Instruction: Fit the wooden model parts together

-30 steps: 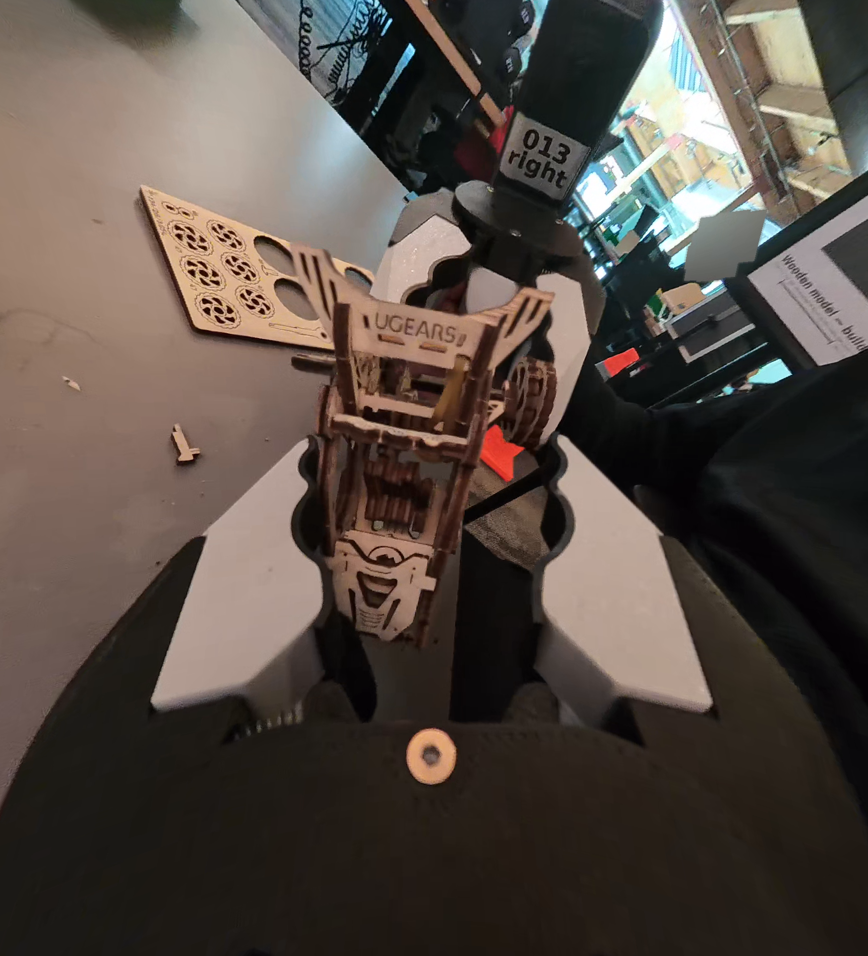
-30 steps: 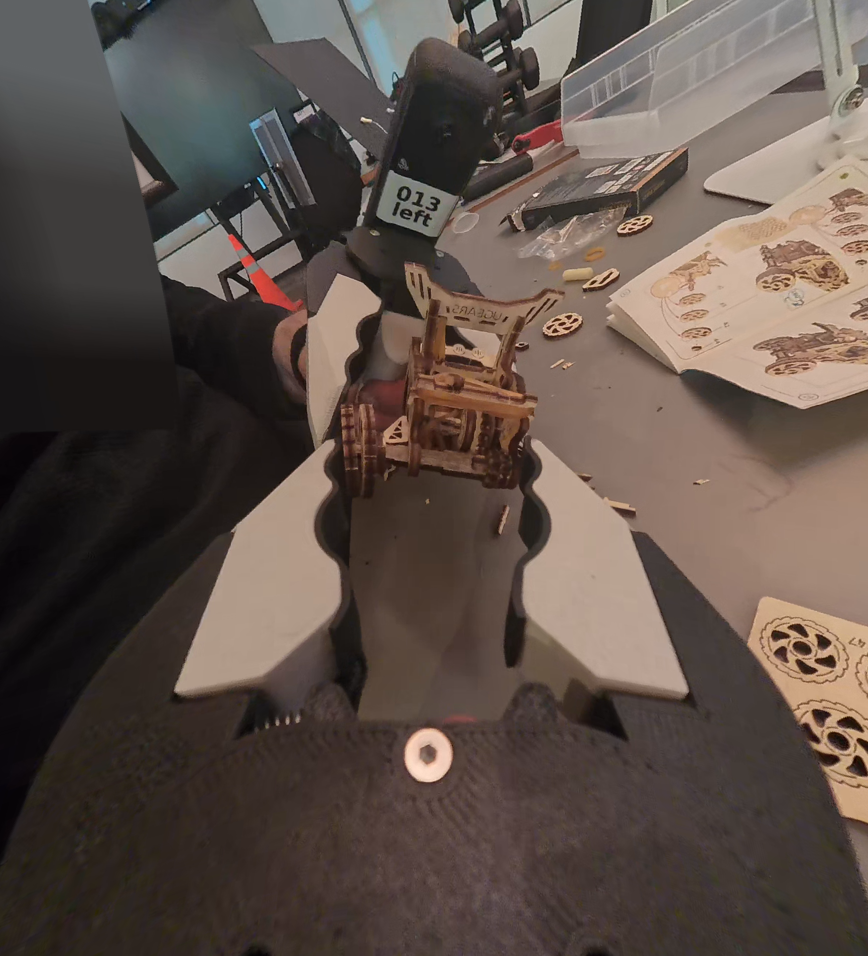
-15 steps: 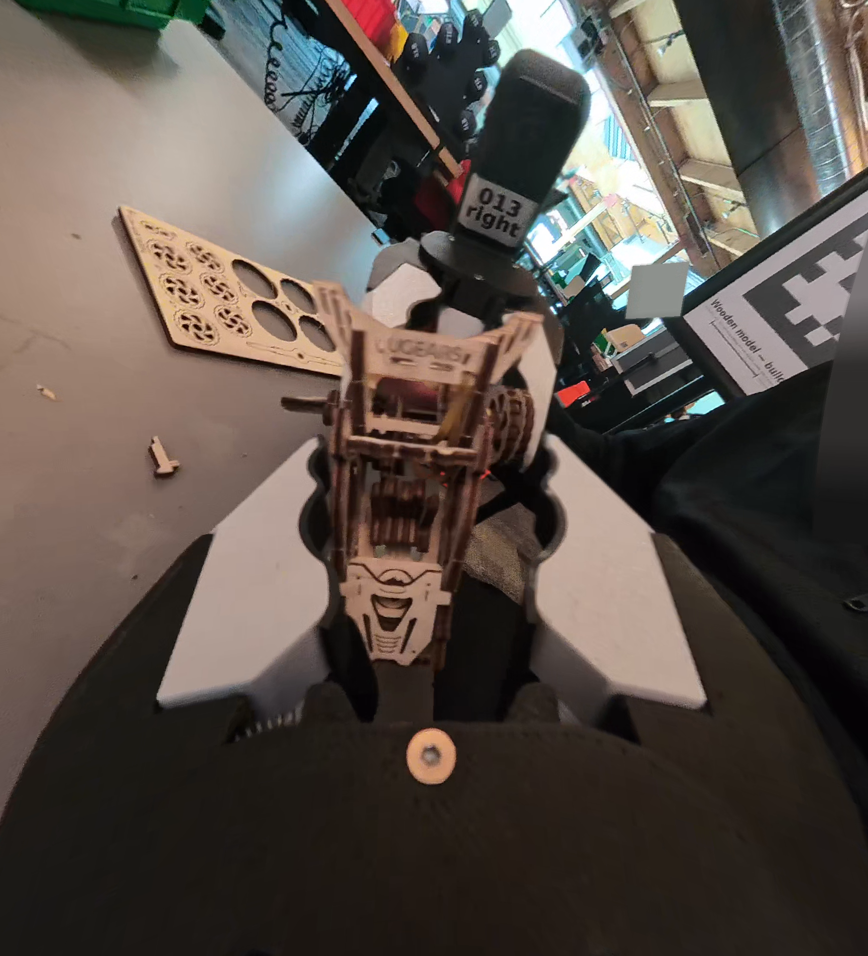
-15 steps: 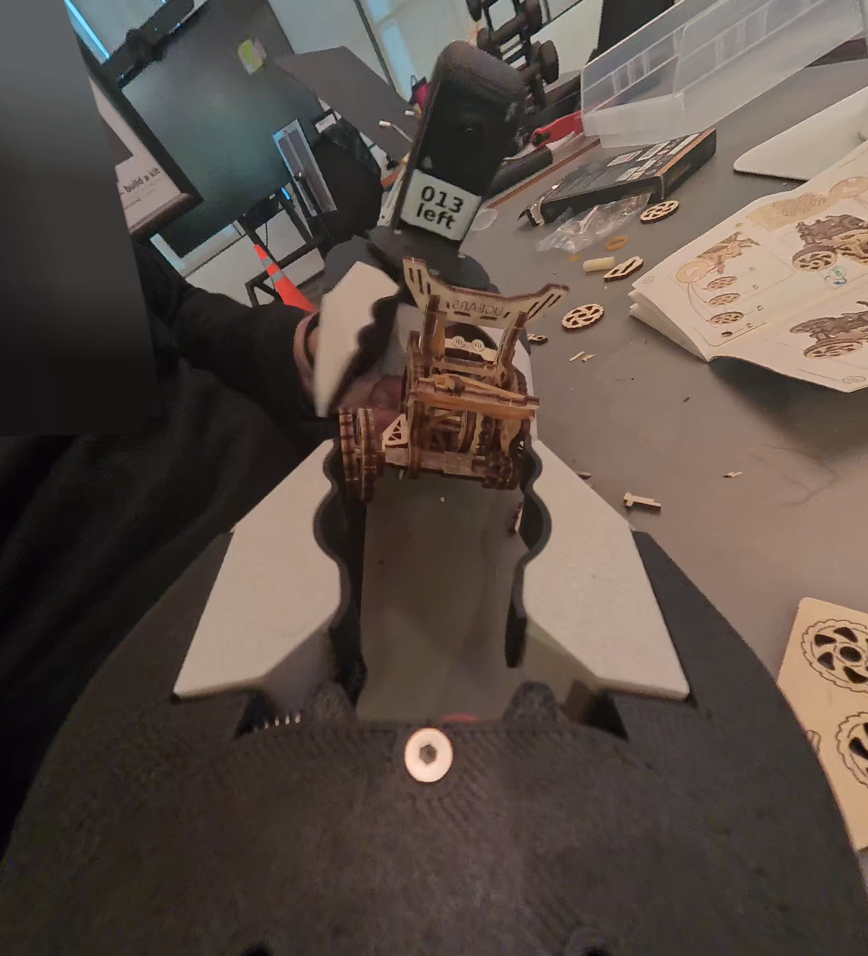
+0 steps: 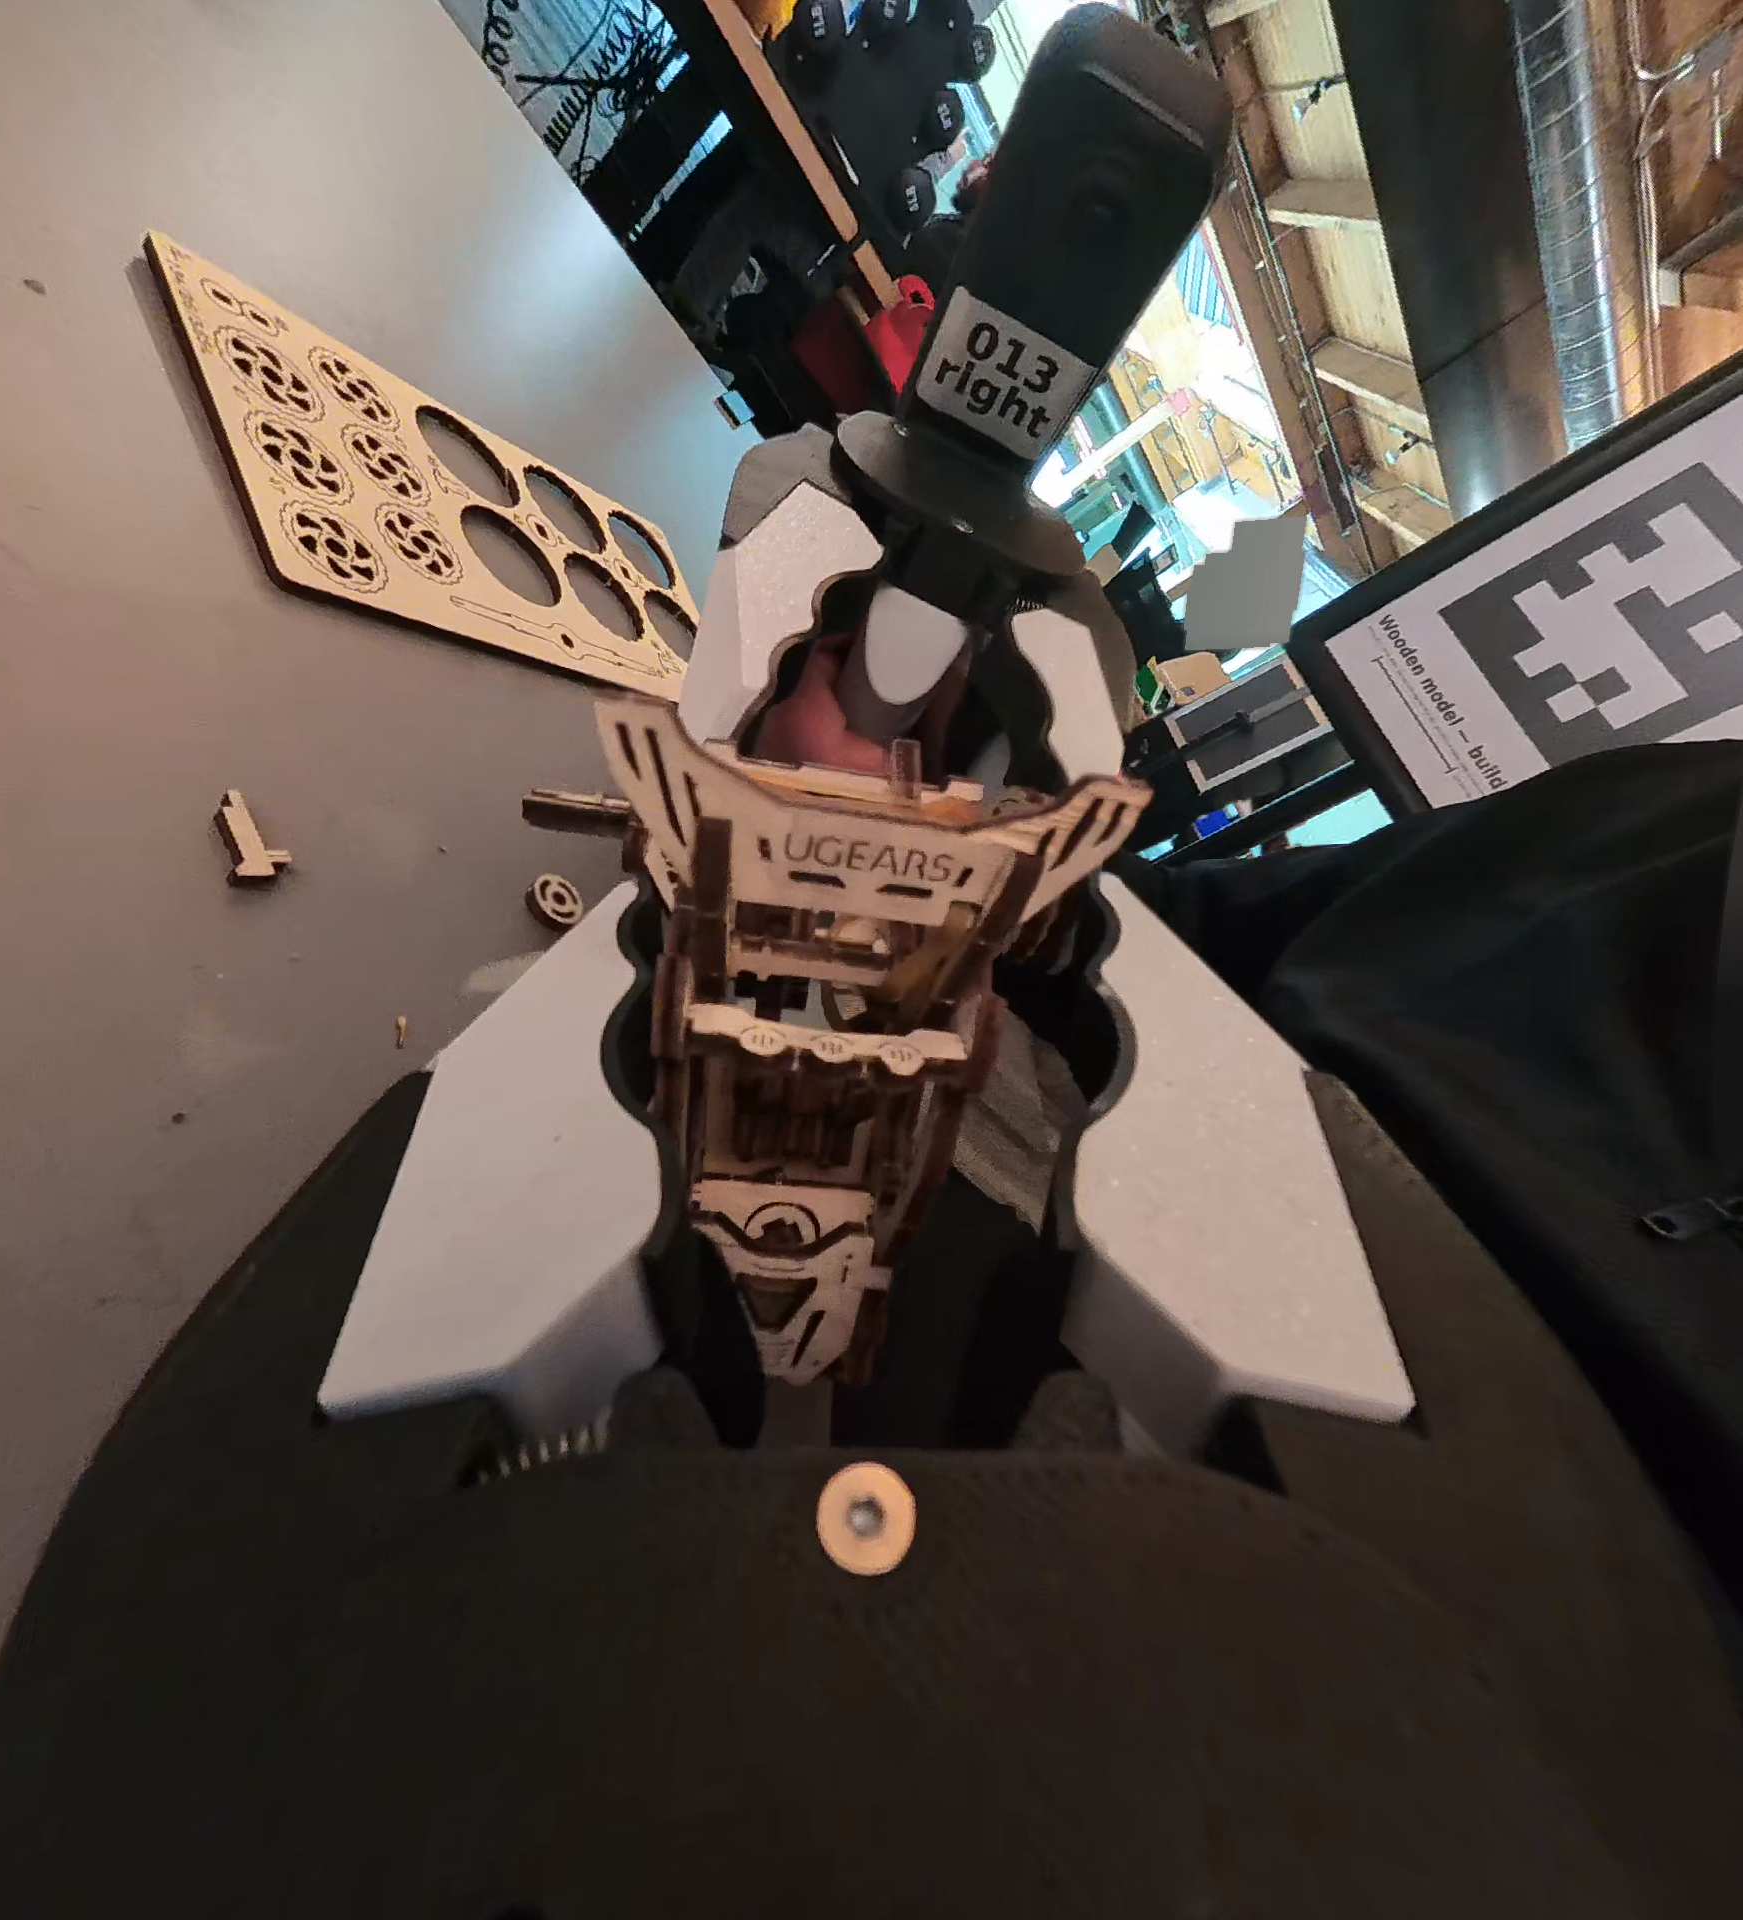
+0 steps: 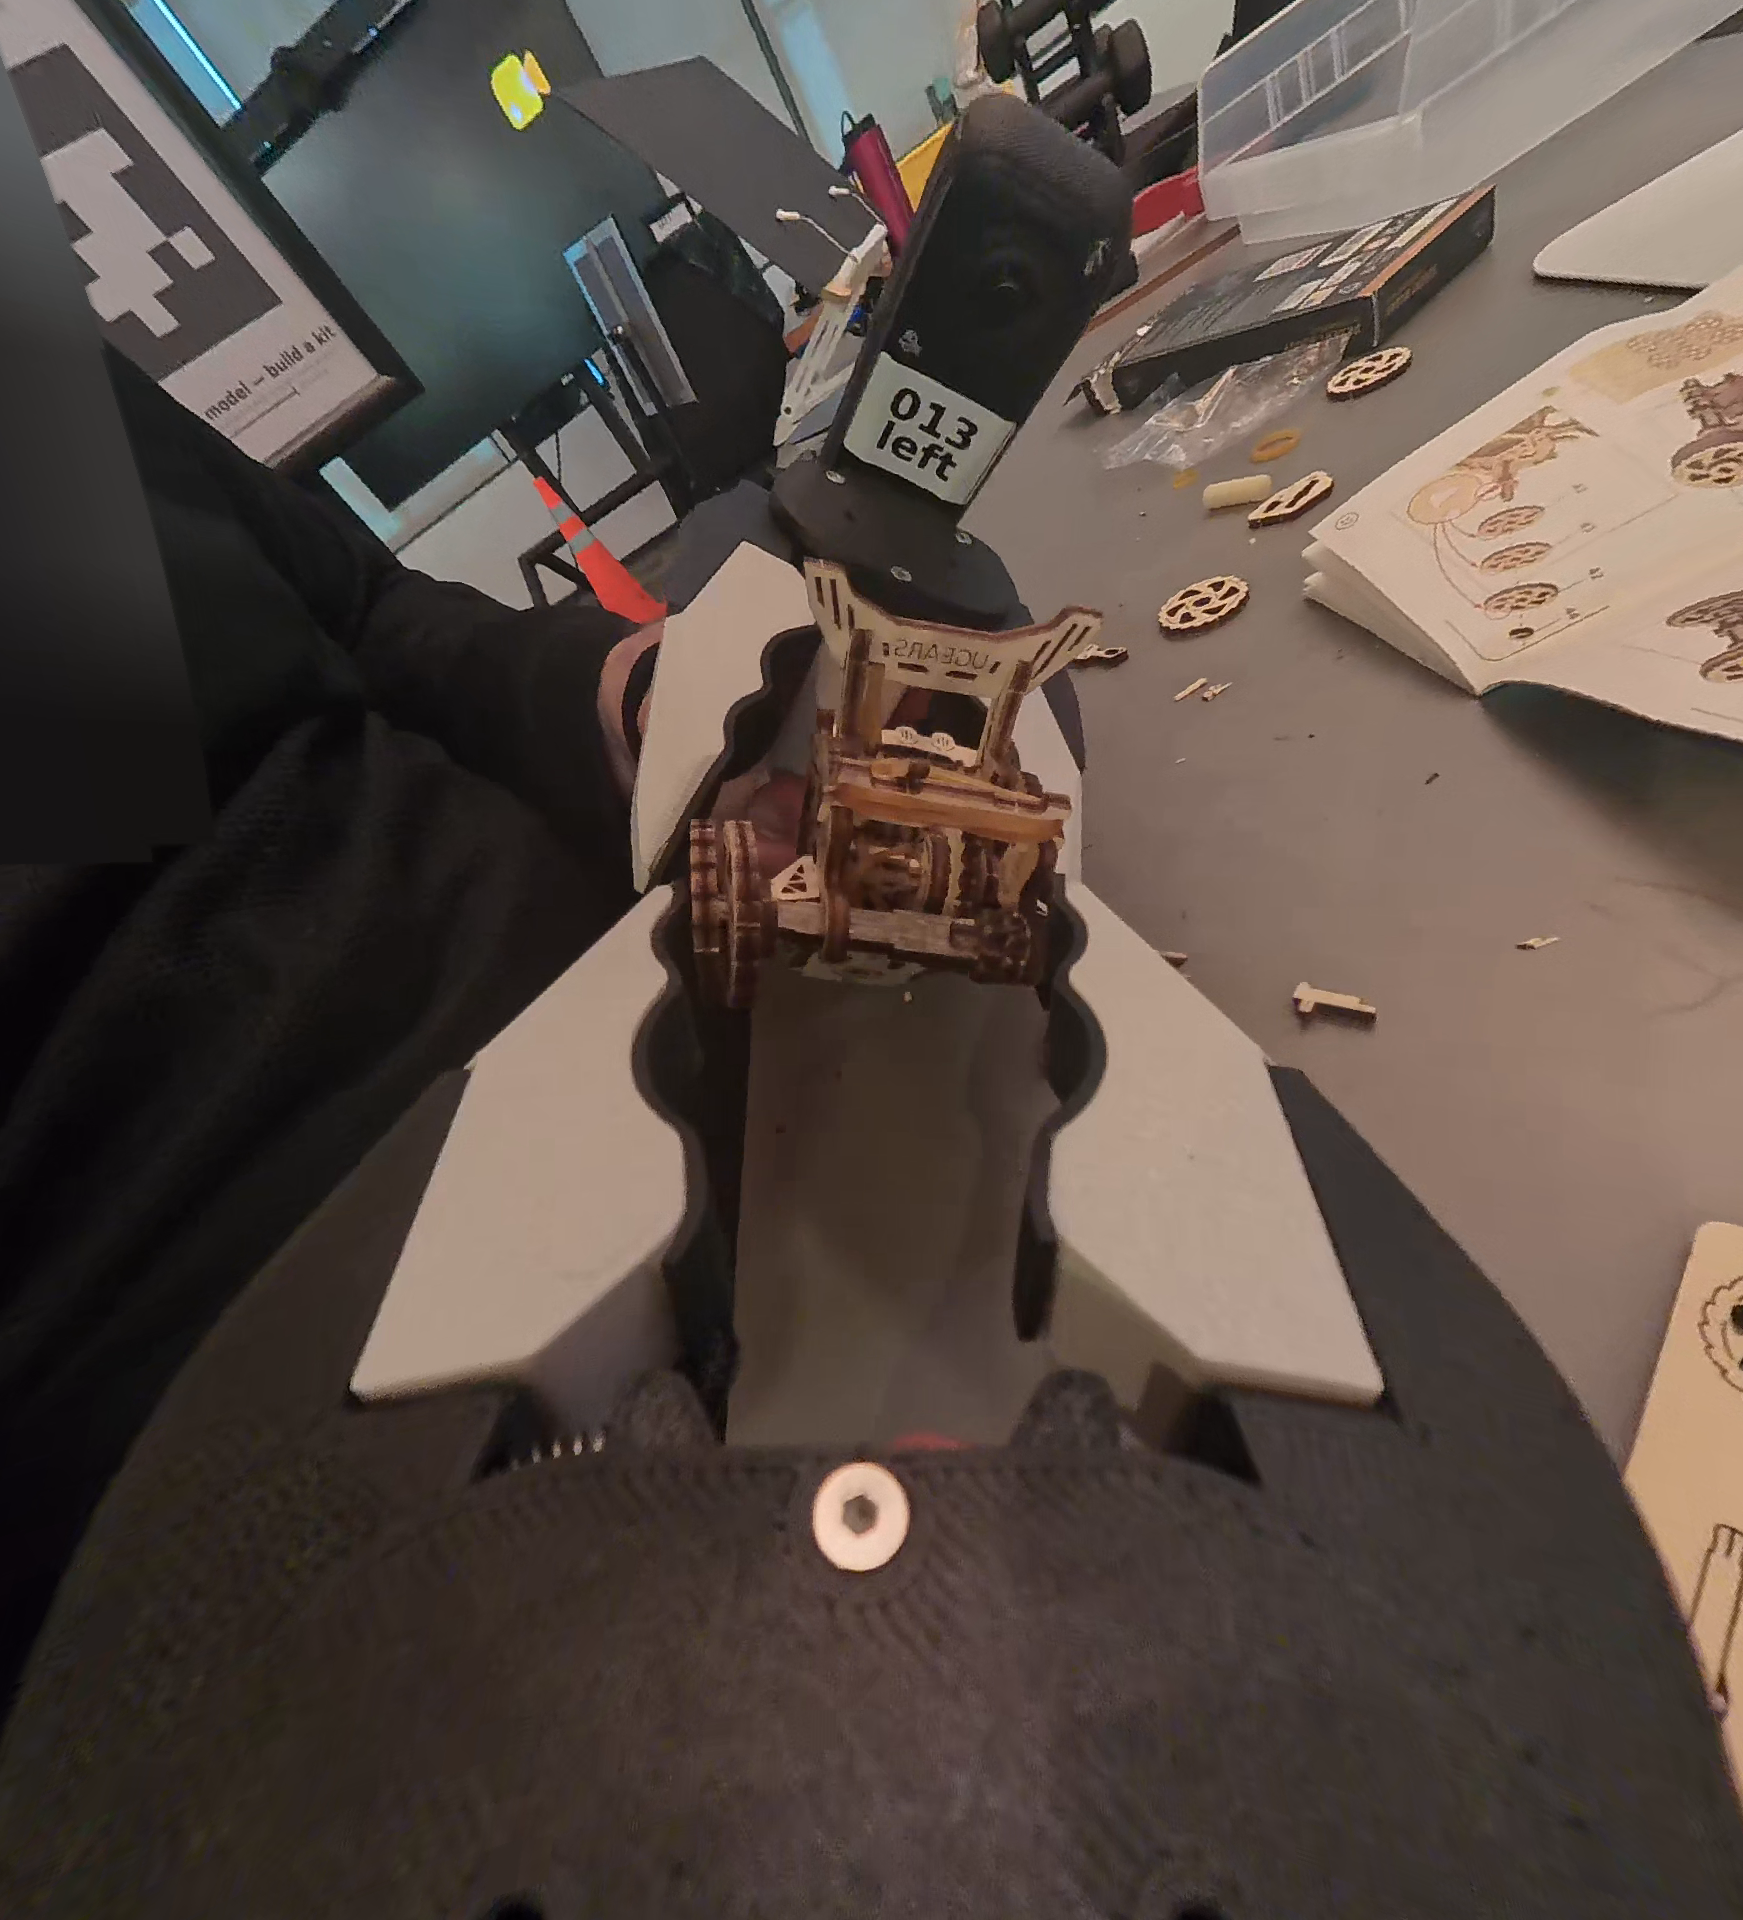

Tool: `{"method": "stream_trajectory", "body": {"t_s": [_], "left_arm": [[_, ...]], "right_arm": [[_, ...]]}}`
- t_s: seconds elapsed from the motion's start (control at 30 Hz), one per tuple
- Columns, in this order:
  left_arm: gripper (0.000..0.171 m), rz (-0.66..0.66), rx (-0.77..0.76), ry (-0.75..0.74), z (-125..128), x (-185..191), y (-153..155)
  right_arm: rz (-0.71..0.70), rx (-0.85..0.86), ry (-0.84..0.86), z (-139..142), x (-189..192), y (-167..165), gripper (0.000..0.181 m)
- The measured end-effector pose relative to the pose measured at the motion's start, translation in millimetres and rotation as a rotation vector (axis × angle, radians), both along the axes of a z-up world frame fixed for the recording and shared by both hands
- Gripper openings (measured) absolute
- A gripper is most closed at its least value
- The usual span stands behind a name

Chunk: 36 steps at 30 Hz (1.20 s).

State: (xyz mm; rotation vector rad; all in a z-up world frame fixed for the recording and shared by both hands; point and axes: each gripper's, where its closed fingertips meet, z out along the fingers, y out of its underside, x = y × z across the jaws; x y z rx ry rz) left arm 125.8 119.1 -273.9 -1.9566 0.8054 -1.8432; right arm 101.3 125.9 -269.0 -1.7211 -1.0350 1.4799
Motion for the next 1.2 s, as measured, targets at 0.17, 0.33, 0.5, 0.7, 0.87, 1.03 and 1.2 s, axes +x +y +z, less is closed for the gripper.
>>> {"method": "stream_trajectory", "body": {"t_s": [0.17,0.33,0.5,0.7,0.87,1.03,1.2], "left_arm": [[0.071,0.015,0.012,-0.002,-1.6,-2.7,4.0],[0.071,0.014,0.018,-0.003,-2.6,-1.9,3.4],[0.07,0.022,0.031,-0.029,4.4,-4.2,5.8],[0.071,0.002,0.012,-0.067,9.8,-2.2,2.5],[0.071,0.002,0.025,-0.068,10.5,-2.6,2.8],[0.073,0.005,0.053,-0.056,11.0,-1.0,3.0],[0.072,-0.006,0.086,-0.049,11.9,-1.4,3.1]], "right_arm": [[0.021,-0.044,0.061,7.8,2.5,-1.7,0.07],[0.019,-0.043,0.056,8.1,5.8,-1.7,0.07],[-0.029,-0.022,0.028,7.1,17.5,5.4,0.076],[0.016,-0.051,0.045,5.8,13.0,3.0,0.077],[0.029,-0.078,0.075,7.6,13.3,4.7,0.076],[0.045,-0.088,0.108,11.9,15.5,3.5,0.061],[0.048,-0.147,0.133,12.9,13.9,4.7,0.065]]}}
